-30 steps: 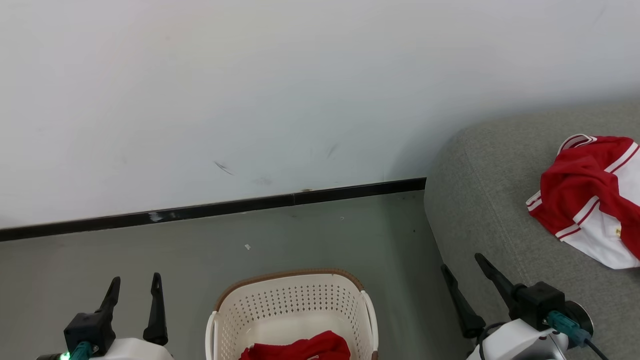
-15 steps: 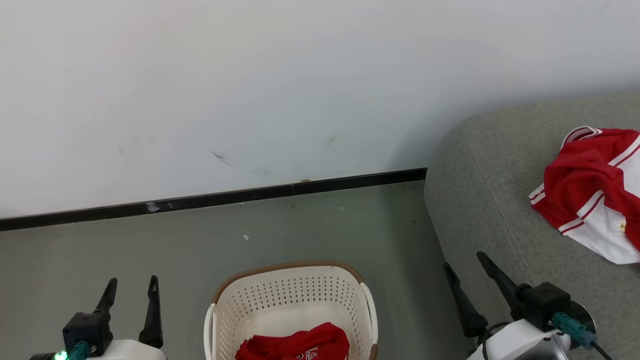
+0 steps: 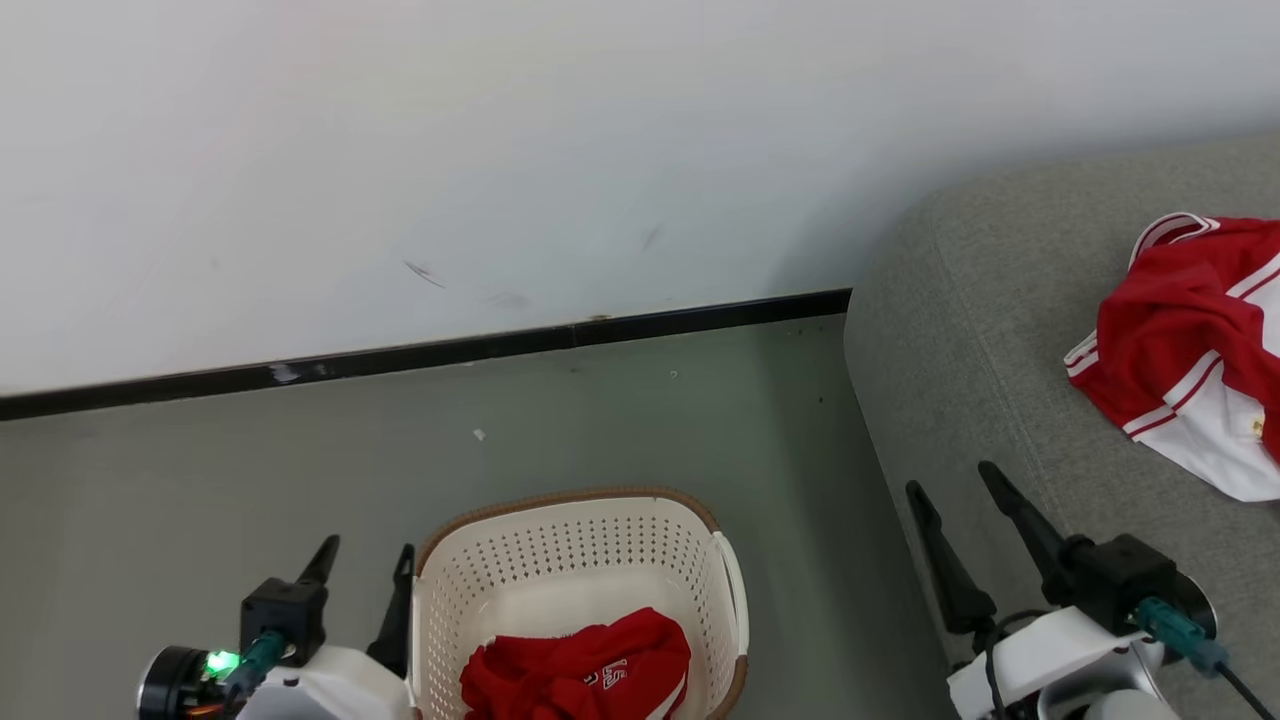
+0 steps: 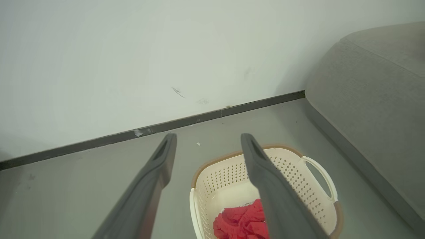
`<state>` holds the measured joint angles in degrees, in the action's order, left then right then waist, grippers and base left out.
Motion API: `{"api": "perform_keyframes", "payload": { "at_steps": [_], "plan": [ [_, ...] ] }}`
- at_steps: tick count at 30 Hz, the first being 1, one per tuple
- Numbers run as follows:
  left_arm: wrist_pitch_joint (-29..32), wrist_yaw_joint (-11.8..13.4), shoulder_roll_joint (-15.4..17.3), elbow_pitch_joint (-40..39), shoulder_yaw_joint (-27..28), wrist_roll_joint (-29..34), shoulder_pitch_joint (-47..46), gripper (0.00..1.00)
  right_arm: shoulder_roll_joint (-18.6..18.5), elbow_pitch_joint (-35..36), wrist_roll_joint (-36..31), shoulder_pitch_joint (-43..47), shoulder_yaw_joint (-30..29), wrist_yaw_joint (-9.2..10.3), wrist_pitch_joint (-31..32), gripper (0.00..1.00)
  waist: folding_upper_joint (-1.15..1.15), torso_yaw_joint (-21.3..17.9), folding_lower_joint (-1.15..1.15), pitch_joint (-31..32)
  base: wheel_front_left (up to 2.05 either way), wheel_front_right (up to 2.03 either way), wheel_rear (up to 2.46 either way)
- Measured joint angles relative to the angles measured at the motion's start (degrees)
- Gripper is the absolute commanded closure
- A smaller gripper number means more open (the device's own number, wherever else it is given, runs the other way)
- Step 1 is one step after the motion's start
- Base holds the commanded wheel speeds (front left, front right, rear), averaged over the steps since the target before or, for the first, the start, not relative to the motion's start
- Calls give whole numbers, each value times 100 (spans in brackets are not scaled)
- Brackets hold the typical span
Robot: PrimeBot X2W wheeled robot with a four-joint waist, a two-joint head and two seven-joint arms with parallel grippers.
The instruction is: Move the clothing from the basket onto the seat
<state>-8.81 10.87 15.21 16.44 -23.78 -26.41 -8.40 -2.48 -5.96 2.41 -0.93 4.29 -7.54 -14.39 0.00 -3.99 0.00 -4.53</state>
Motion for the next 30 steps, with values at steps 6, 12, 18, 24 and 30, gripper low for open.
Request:
{"api": "perform_keyframes", "payload": {
  "at_steps": [6, 12, 18, 24, 30],
  "plan": [
    [176, -157, -245, 347, -320, 101, -355, 0, 0, 165, -3, -108, -161, 0, 0, 0, 0, -55, 0, -240, 0, 0, 0],
    [356, -325, -309, 845, -619, 252, -567, 0, 2, 268, -18, -170, -238, 0, 0, 0, 0, -126, 0, -525, 0, 0, 0],
    [517, -506, -383, 1323, -884, 500, -919, 0, 4, 541, -59, -394, -403, 0, 0, 0, 0, -225, 0, -905, 0, 0, 0],
    [590, -654, -432, 1623, -1112, 711, -1321, 0, 3, 730, -57, -641, -491, 0, 0, 0, 0, -327, 0, -1274, 0, 0, 0],
    [632, -801, -434, 1811, -1390, 1021, -1708, 0, 4, 847, -55, -840, -490, 0, 0, 0, 0, -429, 0, -1613, 0, 0, 0]
  ]
}}
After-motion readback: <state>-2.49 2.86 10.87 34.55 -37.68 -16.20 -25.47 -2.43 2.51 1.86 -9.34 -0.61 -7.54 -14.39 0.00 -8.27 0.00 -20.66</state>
